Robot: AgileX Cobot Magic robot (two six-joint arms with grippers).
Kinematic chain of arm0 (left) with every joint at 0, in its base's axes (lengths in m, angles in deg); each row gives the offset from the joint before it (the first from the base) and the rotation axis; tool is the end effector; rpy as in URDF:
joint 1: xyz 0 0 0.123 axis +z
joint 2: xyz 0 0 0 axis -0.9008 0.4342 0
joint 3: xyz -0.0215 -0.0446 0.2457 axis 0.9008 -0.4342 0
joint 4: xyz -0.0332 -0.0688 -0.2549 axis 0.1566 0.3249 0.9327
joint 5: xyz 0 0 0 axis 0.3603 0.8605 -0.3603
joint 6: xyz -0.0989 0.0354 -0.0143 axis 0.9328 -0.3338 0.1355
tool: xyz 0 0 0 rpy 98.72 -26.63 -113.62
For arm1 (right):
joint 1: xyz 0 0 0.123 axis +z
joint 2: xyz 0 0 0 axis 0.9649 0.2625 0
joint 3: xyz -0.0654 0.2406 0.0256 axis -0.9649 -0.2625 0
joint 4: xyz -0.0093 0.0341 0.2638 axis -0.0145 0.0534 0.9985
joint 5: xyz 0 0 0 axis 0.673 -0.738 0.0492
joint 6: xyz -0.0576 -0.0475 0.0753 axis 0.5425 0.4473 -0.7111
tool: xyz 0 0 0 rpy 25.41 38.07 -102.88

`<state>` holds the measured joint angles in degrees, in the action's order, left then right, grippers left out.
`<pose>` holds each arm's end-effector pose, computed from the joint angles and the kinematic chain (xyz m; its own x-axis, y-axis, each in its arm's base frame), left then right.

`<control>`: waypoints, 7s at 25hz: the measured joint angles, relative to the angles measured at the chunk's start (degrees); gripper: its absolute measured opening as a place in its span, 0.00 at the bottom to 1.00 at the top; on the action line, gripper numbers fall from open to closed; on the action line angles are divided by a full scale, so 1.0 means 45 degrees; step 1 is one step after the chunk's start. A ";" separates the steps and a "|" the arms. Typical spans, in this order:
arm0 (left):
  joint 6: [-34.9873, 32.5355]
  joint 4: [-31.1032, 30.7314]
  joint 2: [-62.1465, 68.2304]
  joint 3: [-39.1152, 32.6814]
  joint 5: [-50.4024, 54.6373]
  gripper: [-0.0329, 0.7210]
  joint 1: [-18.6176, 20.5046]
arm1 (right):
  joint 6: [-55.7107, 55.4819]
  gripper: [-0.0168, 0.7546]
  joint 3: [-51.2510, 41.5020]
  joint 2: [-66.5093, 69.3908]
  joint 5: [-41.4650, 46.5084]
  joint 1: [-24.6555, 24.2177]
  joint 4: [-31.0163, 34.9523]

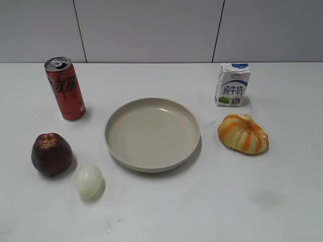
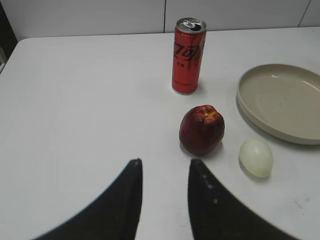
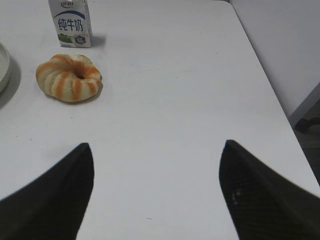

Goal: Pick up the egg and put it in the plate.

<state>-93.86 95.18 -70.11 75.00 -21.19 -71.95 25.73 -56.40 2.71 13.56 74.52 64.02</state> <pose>0.0536 -0.0200 0.2806 -0.3971 0.1469 -0.9060 0.2784 0.9599 0.0336 0.0560 0.0016 0.2803 -0.4312 -0.0060 -0.9023 -0.0143 0.9999 0.0001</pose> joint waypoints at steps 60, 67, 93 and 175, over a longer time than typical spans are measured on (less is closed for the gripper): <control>0.0000 0.0000 0.0000 0.0000 0.0000 0.35 0.0000 | -0.5117 0.79 1.6657 2.8948 -0.0931 1.2400 0.2158; 0.0000 0.0010 0.0000 0.0000 0.0000 0.35 0.0000 | -0.5541 0.79 1.8106 3.0192 -0.0179 1.2447 0.1965; 0.0000 0.0010 0.0000 0.0000 0.0000 0.35 0.0000 | -0.5143 0.61 2.0769 3.1428 0.1652 1.2603 0.2178; 0.0000 0.0010 0.0000 0.0000 0.0000 0.35 0.0000 | -0.0707 0.79 0.0370 0.8940 -0.0412 0.0443 0.0003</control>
<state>-93.86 95.23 -70.11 75.00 -21.19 -71.95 22.55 -54.73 42.94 11.71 76.52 64.03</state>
